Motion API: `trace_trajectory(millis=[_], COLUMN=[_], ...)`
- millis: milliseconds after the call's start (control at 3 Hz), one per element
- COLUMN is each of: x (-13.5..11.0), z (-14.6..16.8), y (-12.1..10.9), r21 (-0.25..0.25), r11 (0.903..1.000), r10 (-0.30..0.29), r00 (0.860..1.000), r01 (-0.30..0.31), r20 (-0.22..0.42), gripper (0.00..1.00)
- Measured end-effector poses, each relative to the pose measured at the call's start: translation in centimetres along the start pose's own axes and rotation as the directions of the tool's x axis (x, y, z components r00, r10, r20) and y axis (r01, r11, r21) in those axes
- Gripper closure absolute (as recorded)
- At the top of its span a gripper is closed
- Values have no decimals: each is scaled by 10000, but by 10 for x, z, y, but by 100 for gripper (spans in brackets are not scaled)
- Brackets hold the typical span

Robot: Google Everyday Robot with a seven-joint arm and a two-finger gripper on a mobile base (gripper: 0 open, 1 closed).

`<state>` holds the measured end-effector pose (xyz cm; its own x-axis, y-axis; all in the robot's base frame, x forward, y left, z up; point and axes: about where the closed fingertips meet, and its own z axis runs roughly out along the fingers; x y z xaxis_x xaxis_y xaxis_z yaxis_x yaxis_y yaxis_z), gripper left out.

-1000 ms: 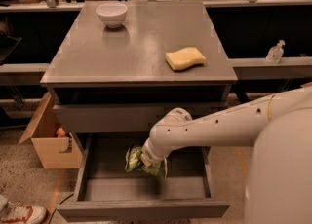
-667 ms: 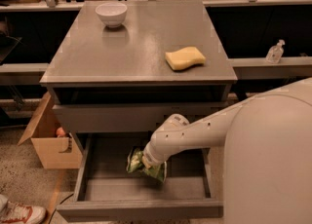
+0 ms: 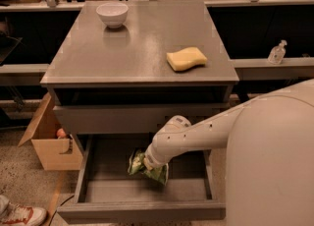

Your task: Place green jalapeno chip bag into middle drawer

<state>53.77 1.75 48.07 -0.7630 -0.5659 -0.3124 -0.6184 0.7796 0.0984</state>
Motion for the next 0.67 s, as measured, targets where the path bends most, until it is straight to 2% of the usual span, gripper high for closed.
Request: trace_trajectory(millis=[667], x=[1], z=[1], y=[1], r21=[-19], r11=[10000], r10=[-14], r00=[10000], r01=[14], r20=[-31], gripper=[12])
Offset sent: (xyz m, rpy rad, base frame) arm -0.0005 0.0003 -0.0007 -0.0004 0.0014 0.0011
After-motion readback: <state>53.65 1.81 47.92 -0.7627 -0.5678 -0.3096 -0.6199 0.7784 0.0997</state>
